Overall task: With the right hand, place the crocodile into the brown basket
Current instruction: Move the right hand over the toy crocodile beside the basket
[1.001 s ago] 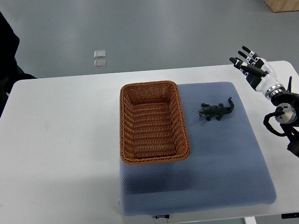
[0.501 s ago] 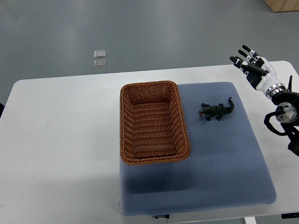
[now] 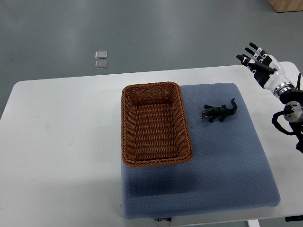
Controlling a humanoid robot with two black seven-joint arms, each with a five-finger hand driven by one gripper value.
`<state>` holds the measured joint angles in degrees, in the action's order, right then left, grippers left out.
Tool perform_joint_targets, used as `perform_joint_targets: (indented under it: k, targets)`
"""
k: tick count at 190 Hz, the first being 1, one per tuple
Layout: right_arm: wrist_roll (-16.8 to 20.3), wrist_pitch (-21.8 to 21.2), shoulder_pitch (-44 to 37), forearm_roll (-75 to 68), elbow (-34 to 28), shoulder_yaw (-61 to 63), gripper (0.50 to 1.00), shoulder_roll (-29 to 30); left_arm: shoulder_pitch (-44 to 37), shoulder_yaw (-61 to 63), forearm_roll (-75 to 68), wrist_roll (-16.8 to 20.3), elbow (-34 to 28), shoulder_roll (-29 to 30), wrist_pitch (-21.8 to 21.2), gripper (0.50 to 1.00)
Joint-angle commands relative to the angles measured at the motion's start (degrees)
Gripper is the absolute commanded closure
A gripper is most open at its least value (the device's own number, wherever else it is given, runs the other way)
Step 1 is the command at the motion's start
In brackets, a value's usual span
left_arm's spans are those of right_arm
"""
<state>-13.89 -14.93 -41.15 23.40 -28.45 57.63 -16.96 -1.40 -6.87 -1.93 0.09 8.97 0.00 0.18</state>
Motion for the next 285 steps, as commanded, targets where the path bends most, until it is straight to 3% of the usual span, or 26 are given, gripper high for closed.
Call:
perform_joint_targets:
  k: [1, 93, 187, 249, 285]
  targets:
    - [0.0, 0.0, -0.1, 0.1, 0.0, -0.2, 0.57, -0.4, 0.0, 0.0, 0.0, 0.0, 0.0, 0.0, 0.0, 0.5]
    - [0.0, -0.1, 0.2, 2.0, -1.4, -0.7, 0.57, -1.1, 0.0, 0.0, 0.0, 0.0, 0.0, 0.0, 0.0, 0.5]
    - [-0.3, -0.2, -0.3, 13.7, -4.8, -0.9, 0.57, -1.7, 0.0, 0.0, 0.0, 0.0, 0.0, 0.0, 0.0, 0.5]
    - [-5.1, -5.4, -2.3, 36.0, -9.8, -7.6, 0.57, -6.9, 0.0, 0.0, 0.0, 0.0, 0.0, 0.0, 0.0, 0.5]
    - [-6.1, -5.7, -3.8, 50.5, -15.1, -12.1, 0.57, -9.4, 0.0, 0.0, 0.0, 0.0, 0.0, 0.0, 0.1, 0.5]
